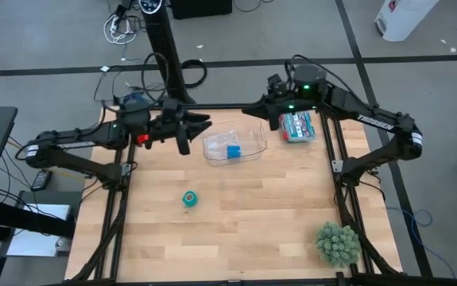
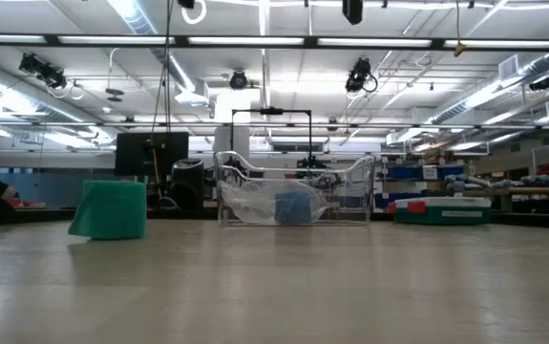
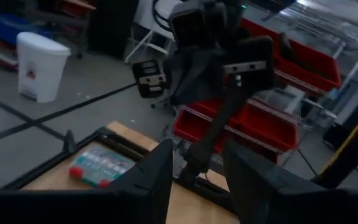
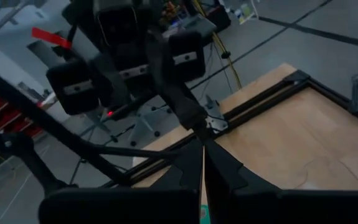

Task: Roll bandage
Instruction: Open the transparent zip bag

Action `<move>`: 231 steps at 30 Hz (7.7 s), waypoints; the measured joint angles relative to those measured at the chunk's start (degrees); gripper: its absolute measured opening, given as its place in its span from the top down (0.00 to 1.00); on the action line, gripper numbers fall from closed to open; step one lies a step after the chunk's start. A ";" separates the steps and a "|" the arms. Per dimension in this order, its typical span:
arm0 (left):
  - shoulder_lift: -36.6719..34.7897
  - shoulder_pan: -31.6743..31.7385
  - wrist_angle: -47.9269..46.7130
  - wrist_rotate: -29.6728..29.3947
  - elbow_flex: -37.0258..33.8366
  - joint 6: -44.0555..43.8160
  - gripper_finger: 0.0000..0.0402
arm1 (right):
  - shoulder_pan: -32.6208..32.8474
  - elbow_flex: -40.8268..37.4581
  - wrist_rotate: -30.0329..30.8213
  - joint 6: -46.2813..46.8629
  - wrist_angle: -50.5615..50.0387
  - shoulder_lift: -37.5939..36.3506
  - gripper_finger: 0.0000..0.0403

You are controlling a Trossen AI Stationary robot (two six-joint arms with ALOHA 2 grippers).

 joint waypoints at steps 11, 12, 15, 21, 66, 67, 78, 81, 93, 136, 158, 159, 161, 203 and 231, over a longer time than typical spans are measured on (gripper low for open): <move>-14.66 5.36 -1.51 8.31 -13.35 -4.37 0.63 | 0.02 0.00 1.94 7.25 12.99 14.73 0.97; -15.75 5.94 -1.65 8.84 -13.94 -4.36 0.63 | 0.02 0.00 1.92 8.71 14.42 16.06 0.97; -17.86 7.29 -2.03 10.76 -15.16 -4.32 0.63 | 0.02 0.00 1.69 13.60 18.28 19.40 0.97; -18.42 9.05 -1.62 12.49 -15.63 -4.11 0.63 | 0.01 -0.04 1.92 22.01 23.31 21.73 0.98; 4.15 19.41 16.81 7.50 -15.66 -36.94 0.63 | -1.73 -0.02 -1.42 -35.35 -20.68 20.88 0.96; 4.52 19.41 18.12 7.49 -15.66 -37.40 0.63 | -1.54 -0.02 0.28 -36.93 -20.79 20.88 0.95; 4.94 19.39 20.27 10.59 -15.66 -36.83 0.63 | -0.83 0.00 2.05 -24.78 -14.14 27.92 0.73; 4.94 19.39 20.17 11.47 -15.66 -35.48 0.63 | -0.03 0.02 1.36 -23.56 -12.18 30.12 0.70; 4.92 19.39 19.67 13.73 -15.57 -35.38 0.63 | 1.80 0.11 7.17 -28.34 -8.04 34.71 0.59; 4.87 23.14 27.04 16.98 -15.57 -35.21 0.63 | -0.33 7.52 10.08 -42.17 -12.84 20.45 1.00; 4.87 23.88 37.19 25.97 -15.57 -27.84 0.63 | -3.61 7.54 -32.58 -6.22 30.31 7.46 1.00; 4.87 23.85 37.27 26.00 -15.57 -27.84 0.63 | -3.61 7.54 -33.34 -3.05 34.46 8.26 1.00; 4.89 23.83 38.54 26.40 -15.57 -27.89 0.63 | -3.61 7.54 -33.74 2.99 42.06 10.23 1.00; 10.70 18.15 54.72 25.40 -8.99 -34.06 0.63 | -4.35 7.48 -26.00 13.93 67.01 17.01 1.00; 12.11 16.35 59.39 22.44 -8.88 -38.35 0.63 | -4.72 7.48 -25.55 15.35 67.60 16.96 1.00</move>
